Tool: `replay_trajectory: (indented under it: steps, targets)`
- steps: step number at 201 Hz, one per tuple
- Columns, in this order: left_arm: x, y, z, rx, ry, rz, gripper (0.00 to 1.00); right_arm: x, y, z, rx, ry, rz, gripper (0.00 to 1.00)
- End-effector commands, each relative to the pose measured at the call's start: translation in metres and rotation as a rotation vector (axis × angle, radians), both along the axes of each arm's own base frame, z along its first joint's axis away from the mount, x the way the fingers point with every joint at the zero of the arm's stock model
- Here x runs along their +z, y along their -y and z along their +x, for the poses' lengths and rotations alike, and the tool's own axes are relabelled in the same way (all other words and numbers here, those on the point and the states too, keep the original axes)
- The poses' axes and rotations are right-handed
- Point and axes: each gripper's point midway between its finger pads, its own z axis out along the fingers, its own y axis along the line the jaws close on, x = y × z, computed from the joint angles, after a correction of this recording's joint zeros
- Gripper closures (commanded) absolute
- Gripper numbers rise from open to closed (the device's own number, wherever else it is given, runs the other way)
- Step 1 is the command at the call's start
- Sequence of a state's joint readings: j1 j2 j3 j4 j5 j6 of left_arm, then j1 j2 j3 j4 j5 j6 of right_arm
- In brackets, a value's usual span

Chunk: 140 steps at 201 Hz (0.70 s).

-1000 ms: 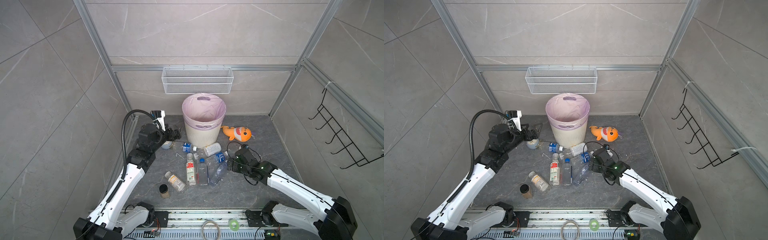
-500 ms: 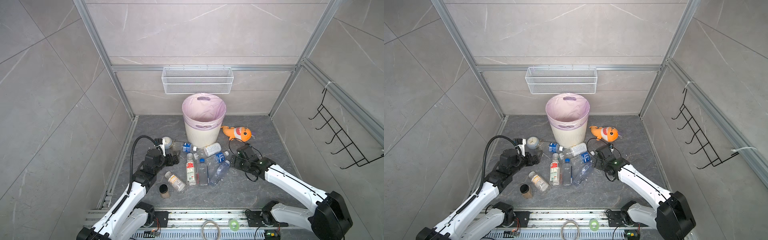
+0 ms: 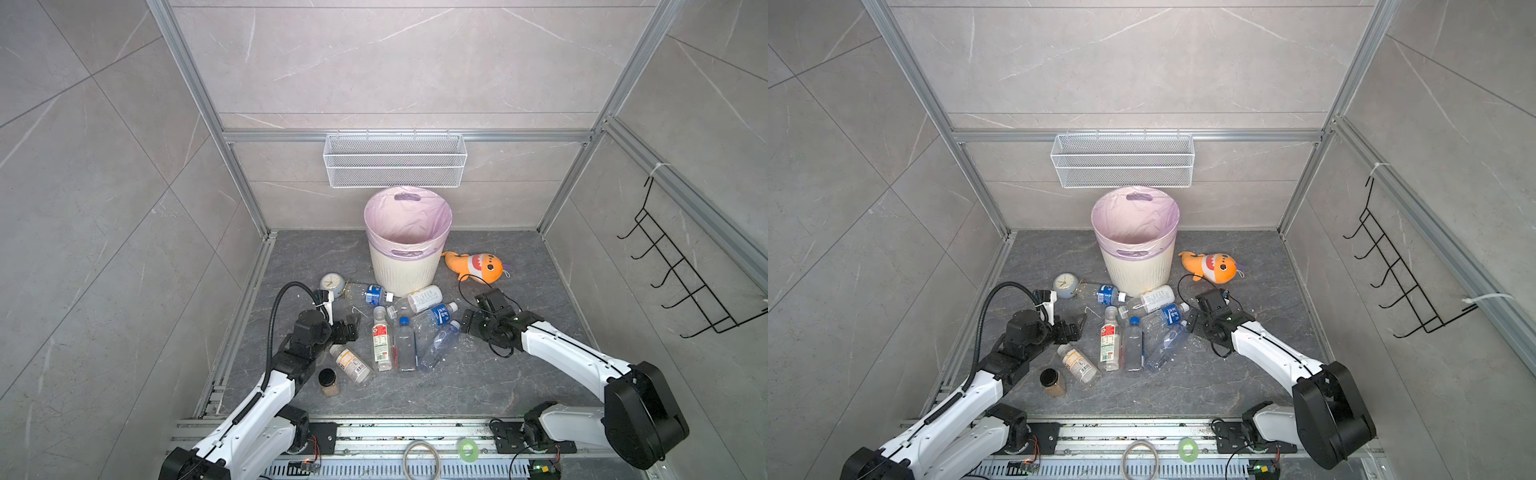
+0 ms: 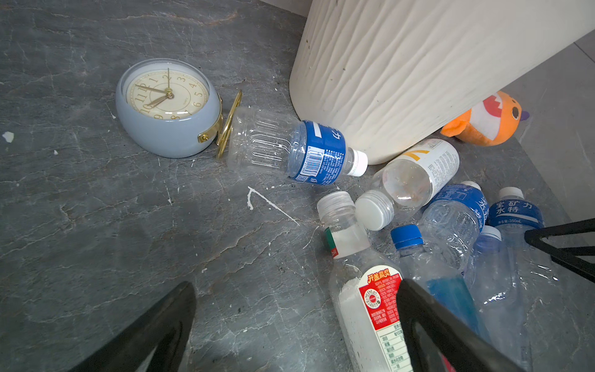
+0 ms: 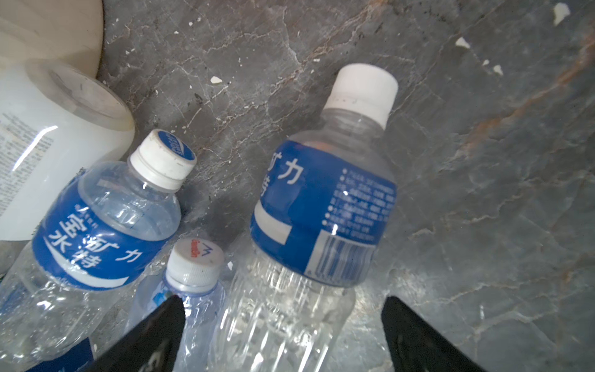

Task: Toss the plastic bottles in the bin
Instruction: 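Withdraw the left gripper from the bin while the right gripper approaches a blue-labelled bottle, then close the right gripper on the blue-labelled bottle and lift it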

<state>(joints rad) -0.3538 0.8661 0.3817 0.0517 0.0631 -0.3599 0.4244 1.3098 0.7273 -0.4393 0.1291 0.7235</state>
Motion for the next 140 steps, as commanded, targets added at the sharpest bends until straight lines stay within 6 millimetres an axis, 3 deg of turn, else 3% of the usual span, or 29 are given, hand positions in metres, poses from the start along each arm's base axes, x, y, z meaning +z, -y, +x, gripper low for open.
replay_trajectory:
  steps: [1,51,140]
  targets:
    - [0.008,0.008,0.003,-0.050,0.073,0.001,0.01,-0.009,0.001,0.001,-0.020,-0.019,0.012,0.05]
    - [0.009,0.007,0.006,-0.047,0.072,0.008,0.01,-0.015,0.008,0.004,-0.034,-0.021,-0.001,0.10]
    - [0.005,0.005,0.009,-0.031,0.063,0.020,0.01,-0.034,0.011,0.003,-0.041,-0.051,-0.009,0.12]
